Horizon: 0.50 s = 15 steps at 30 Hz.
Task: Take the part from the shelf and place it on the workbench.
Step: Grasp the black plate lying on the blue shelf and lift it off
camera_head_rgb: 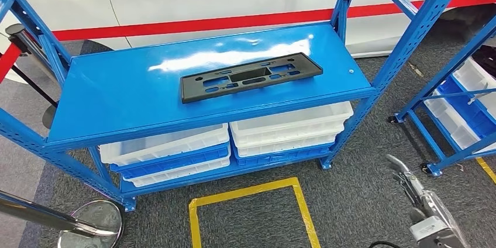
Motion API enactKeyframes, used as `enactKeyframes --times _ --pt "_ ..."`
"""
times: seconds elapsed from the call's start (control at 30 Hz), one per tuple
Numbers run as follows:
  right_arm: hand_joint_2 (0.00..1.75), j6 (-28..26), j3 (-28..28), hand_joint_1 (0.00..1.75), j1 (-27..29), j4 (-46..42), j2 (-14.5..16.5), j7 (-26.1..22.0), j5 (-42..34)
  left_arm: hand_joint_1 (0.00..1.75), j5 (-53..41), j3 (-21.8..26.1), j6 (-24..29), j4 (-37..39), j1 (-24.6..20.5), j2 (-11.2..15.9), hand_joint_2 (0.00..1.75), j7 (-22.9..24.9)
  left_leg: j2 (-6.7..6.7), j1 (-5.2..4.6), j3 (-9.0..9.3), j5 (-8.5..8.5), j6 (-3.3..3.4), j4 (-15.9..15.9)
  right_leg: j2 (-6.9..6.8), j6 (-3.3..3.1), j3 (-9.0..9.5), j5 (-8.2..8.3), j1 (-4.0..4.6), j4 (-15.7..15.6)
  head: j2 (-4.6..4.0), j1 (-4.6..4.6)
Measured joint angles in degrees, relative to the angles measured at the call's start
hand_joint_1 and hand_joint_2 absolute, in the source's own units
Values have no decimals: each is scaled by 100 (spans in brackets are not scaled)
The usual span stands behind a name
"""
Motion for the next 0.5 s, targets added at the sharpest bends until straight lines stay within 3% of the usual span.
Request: enactKeyframes --times 0.5 --pt "175 -1287 2436 0 -541 -231 -1084 442 1466 0 -85 -163 1 50 8 70 0 -57 0 1 1 0 0 0 -3 0 0 0 0 0 0 0"
